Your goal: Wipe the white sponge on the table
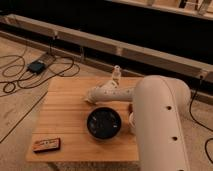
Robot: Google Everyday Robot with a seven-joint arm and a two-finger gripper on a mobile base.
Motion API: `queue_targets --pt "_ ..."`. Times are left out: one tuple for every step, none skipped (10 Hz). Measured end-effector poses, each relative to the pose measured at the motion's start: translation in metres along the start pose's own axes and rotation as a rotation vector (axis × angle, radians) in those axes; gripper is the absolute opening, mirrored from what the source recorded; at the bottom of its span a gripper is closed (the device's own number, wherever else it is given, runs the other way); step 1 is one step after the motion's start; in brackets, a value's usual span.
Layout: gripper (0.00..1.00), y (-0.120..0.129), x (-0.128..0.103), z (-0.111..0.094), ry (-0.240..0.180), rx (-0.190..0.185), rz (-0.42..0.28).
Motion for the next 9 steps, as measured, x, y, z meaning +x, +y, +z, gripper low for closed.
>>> queue_targets --pt "0.0 -0.003 -0.002 0.003 0.002 0.002 -0.009" --pt "0.0 -0.005 -0.002 0.006 0.003 0.0 -0.018" --pt "0.0 -0.007 -0.007 0.012 0.0 -0.002 -0.033" --pt "0.0 -0.007 -0.013 0.018 -0.003 -0.009 -0.049" --pt "0.01 -0.008 -0.015 0.021 -0.004 -0.011 -0.057" --pt "0.05 -0.01 -0.017 0.024 -0.005 -0.011 -0.067" --pt "0.05 -0.01 -0.018 0.024 -0.005 -0.012 -0.069" --pt "0.05 -0.009 -0.018 0.025 -0.005 -0.013 -0.07" --pt "0.05 -0.008 -0.018 0.025 -0.005 -0.014 -0.071"
